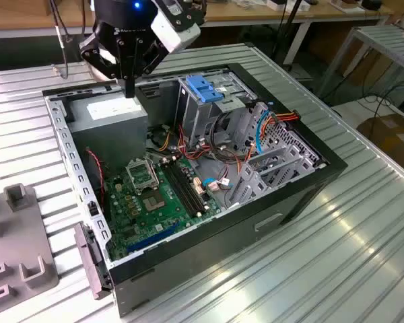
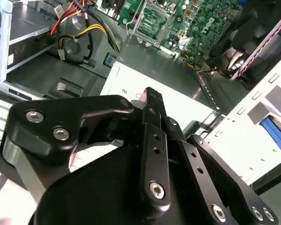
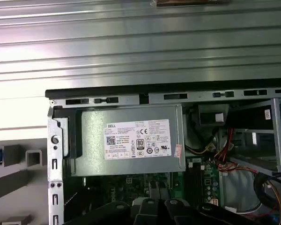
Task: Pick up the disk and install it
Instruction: 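Reach for the disk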
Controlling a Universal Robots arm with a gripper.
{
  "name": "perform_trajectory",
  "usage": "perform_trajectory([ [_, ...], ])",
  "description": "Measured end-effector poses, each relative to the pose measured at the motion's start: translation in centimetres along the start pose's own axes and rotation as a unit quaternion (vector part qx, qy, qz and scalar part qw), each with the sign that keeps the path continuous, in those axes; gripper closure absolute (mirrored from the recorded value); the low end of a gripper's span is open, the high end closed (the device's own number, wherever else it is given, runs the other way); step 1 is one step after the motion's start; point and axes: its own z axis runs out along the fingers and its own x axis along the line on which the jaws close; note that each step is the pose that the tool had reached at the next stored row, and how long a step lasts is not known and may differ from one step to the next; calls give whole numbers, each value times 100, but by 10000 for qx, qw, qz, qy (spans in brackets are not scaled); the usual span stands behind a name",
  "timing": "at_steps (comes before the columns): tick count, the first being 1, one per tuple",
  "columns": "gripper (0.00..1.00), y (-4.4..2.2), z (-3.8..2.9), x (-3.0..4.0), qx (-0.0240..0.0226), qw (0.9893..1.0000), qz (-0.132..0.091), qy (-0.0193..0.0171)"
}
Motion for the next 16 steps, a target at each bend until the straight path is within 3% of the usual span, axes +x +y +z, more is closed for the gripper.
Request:
perform_trajectory([
  [5, 90, -33, -12, 433, -1, 10000, -1, 0],
  [9, 90, -53, -19, 699, -1, 10000, 0, 0],
  [10, 90, -54, -20, 714, 0, 10000, -1, 0],
  [14, 90, -63, -29, 1087, 0, 10000, -1, 0],
  [16, 90, -46, -31, 1189, 0, 10000, 0, 0],
])
